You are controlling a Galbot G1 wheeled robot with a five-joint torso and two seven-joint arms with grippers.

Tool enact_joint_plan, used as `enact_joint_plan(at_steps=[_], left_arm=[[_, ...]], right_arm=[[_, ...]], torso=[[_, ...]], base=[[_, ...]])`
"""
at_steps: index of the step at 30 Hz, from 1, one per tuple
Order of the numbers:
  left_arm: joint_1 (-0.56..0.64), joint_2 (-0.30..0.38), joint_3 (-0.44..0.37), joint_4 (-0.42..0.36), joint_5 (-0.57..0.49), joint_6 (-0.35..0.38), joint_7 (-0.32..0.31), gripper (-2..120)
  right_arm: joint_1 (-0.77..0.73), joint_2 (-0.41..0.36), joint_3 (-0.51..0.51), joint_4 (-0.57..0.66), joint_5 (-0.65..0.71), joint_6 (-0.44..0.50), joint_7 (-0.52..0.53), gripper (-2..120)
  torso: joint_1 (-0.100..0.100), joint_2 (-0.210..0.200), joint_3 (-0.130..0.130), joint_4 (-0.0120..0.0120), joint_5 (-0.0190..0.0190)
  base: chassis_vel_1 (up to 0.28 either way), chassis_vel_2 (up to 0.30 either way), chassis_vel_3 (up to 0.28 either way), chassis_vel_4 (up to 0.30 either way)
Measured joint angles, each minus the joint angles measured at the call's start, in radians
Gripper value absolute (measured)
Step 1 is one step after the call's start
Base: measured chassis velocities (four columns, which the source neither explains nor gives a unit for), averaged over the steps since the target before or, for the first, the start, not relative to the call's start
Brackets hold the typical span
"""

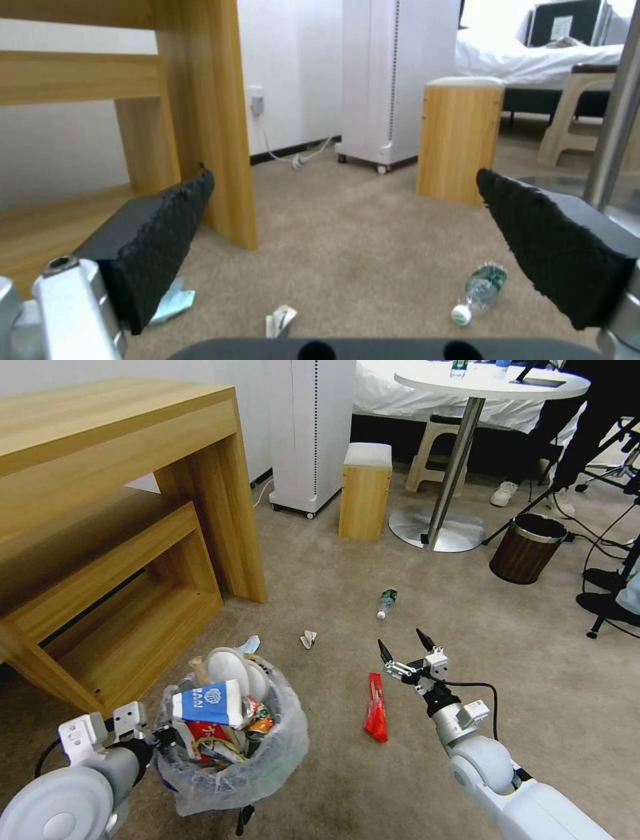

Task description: Pick up the trash bin and place the garbage on the floor into it.

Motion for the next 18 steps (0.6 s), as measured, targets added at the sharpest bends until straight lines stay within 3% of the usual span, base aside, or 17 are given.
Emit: enact_joint_plan(at_steps=[9, 18], left_arm=[[-0.002, 0.024, -0.027, -0.001, -0.039, -0.018, -0.018, 0], [-0.012, -0.014, 0.010, 0.003, -0.022, 0.007, 0.018, 0]], right_arm=[[0.023, -0.010, 0.010, 0.006, -0.013, -0.007, 0.032, 100], [-0.006, -0.012, 0.023, 0.025, -0.019, 0.034, 0.031, 100]], torso=[[0.000, 0.000, 0.000, 0.0000, -0.0001], [0.000, 0.000, 0.000, 0.0000, -0.0001]], base=[[0.000, 0.000, 0.000, 0.000], [0.000, 0.000, 0.000, 0.000]])
